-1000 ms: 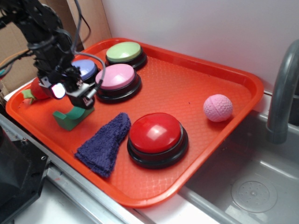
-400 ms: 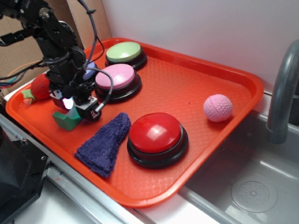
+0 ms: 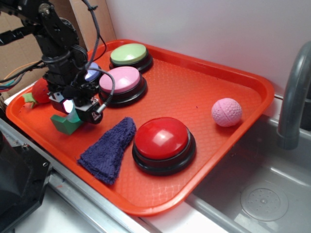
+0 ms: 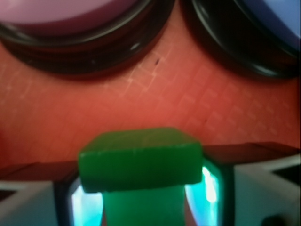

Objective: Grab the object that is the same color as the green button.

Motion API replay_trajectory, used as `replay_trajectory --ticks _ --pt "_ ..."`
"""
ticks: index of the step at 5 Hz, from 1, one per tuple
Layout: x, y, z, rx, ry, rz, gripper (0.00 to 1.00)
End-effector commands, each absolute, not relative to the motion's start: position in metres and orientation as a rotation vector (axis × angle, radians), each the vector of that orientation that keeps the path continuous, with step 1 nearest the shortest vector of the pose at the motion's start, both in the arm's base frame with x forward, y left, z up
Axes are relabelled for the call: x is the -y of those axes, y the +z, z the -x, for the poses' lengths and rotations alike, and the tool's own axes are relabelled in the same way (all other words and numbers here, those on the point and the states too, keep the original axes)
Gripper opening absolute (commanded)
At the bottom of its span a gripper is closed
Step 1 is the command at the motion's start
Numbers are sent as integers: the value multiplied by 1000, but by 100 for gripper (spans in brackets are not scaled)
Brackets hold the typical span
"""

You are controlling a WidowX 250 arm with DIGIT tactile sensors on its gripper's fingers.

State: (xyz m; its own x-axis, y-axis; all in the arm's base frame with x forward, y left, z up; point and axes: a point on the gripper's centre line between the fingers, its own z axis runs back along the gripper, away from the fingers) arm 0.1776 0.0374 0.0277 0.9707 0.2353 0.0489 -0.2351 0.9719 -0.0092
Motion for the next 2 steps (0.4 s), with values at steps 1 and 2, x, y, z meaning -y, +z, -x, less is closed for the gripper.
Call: replay_trajectory --ticks 1,2 --pt "-5 136 -200 112 236 71 0" --pt "28 186 -205 150 193 95 0"
